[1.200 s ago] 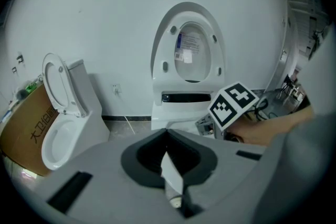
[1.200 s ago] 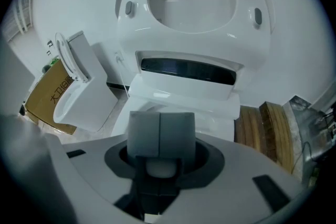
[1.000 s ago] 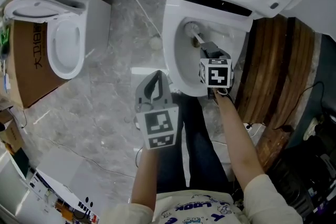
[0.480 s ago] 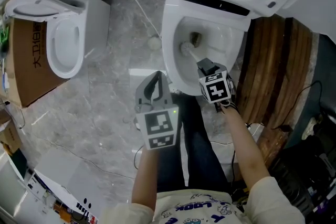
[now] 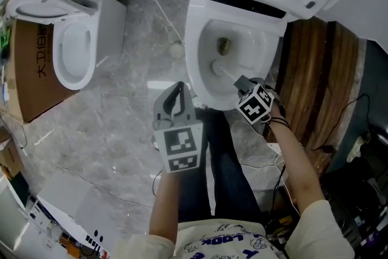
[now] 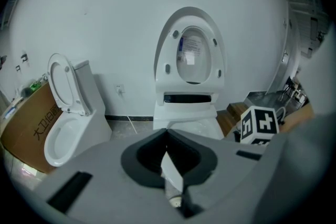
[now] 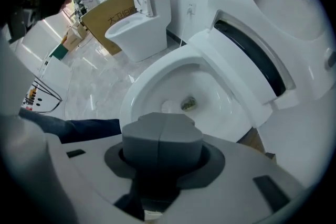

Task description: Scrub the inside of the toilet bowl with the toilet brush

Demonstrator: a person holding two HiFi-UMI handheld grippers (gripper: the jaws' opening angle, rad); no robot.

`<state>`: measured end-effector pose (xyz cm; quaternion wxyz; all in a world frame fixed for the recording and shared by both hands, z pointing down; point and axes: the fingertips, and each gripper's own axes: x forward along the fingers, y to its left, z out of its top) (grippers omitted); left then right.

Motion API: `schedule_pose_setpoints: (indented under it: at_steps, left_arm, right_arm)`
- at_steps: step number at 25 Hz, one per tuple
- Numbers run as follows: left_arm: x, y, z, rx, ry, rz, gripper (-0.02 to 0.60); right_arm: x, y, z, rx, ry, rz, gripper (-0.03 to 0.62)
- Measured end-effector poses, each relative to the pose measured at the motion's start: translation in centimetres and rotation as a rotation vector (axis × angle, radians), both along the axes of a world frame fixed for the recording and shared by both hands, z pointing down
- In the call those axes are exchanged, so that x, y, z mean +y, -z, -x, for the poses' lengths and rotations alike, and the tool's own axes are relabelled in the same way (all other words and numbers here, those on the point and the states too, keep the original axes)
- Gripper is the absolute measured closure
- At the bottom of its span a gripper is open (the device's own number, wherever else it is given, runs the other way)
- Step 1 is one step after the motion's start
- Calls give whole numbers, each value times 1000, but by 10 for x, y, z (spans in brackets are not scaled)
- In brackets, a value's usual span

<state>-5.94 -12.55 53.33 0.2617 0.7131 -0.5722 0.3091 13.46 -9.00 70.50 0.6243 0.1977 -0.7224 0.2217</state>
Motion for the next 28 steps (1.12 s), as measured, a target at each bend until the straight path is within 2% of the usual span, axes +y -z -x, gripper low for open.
schedule_pose_setpoints:
  at_steps: [4,9,12,19,28]
  left_arm:
    - [0,-1,1,-2,2,2,580]
    - [-1,-1,1,-6,5,1,580]
    - [-2,-1,4,-7,12,2,580]
    - [-6,-1,8,-8,25,2,580]
    - [-9,0,12,-13,27,2,580]
  right_arm:
    - [0,-8,-20,65,49,27,424]
    - [-14,-12,-38,134,65,-10,424]
    - [-27,-14,-43,183,86,-72,424]
    - [-51,-24,-46,262,225,-189,424]
    - [-85,-16,-48,363,416,-425,422]
